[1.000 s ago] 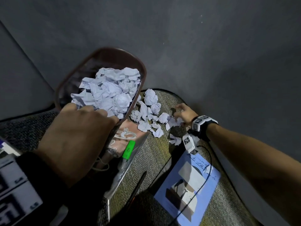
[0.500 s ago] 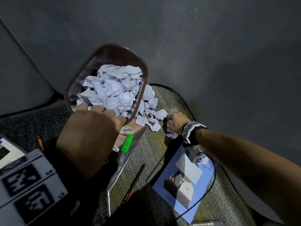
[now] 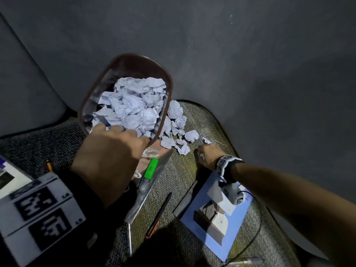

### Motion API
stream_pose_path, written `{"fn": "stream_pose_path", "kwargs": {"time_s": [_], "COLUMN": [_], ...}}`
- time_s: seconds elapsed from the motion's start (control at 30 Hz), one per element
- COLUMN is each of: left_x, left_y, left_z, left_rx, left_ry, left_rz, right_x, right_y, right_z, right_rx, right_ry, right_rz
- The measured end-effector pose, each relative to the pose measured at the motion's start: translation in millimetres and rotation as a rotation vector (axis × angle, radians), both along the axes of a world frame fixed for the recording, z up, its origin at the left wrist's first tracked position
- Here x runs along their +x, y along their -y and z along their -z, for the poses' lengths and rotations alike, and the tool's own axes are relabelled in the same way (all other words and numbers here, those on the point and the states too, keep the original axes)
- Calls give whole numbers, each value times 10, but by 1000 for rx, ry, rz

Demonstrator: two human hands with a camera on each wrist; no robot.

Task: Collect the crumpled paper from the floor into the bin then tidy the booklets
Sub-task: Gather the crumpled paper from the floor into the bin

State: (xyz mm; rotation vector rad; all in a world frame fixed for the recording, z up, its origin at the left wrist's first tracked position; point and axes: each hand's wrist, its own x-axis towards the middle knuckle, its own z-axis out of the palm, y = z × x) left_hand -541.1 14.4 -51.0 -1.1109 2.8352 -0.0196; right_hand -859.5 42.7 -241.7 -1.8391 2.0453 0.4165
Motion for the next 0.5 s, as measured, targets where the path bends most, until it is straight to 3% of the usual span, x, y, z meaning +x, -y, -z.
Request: {"fn": "stream_pose_path", "kwargs": {"time_s": [0.13,0.23,0.33,0.43,0.5], "left_x": [3,-22,-66,-98,-68], "left_y": [-20,-61,-58,-19,-26], "left_z": [-72,-107,-160,-61,-42], "left_rx": [68,115,83,102,121], "left_ry": [-34,51,89,177,174], "left_rz": [-1,-47,-80,-62,-43], "right_x": [24,9,62,242,507], "right_y": [73,120,214,379,547], "right_z": [-137,-468,-996,-1690,-2159], "right_rx": [-19,-118,-276,-388,-438], "right_ry": [72,213,328,568,696], "right_rz": [129,252,329,367,302]}}
